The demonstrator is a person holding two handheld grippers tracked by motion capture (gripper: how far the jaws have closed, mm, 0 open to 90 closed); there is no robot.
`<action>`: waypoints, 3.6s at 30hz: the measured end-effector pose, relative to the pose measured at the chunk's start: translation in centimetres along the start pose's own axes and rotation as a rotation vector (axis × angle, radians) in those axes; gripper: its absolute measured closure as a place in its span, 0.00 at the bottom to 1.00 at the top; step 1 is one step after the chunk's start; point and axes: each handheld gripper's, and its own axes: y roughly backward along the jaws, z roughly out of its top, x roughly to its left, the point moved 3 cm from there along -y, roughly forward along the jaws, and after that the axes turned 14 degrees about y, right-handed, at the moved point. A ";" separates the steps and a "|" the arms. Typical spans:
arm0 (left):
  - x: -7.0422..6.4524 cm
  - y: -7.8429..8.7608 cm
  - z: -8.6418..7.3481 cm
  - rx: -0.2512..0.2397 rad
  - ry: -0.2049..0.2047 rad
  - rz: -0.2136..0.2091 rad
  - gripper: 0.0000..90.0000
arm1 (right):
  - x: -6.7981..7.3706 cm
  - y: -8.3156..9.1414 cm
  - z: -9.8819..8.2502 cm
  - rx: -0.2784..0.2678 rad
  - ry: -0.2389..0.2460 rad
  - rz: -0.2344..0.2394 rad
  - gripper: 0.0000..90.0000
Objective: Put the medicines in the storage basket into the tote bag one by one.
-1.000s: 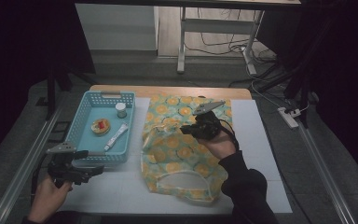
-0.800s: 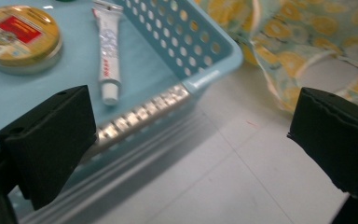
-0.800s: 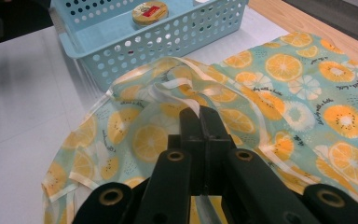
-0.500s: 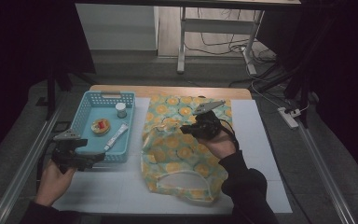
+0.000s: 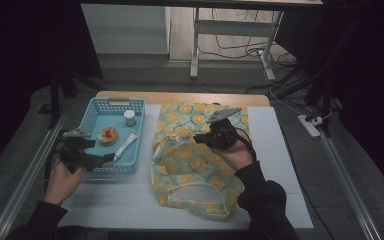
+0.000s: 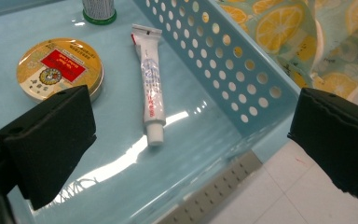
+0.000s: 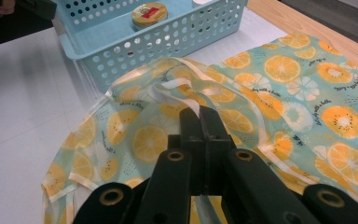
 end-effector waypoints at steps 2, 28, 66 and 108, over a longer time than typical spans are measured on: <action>0.1 -0.2 0.3 0.005 -0.002 0.005 0.00 | 0.0 0.0 0.0 0.000 0.002 -0.001 1.00; 1.7 -2.7 3.9 0.054 -0.013 0.042 0.00 | 0.0 0.1 0.1 -0.005 0.007 -0.004 1.00; 6.9 -10.7 7.3 0.196 0.030 0.189 0.00 | -0.1 0.3 -0.1 -0.004 0.011 -0.008 1.00; 6.6 -9.7 7.3 0.321 0.084 0.239 0.22 | -0.3 0.2 -0.2 -0.011 0.011 -0.010 1.00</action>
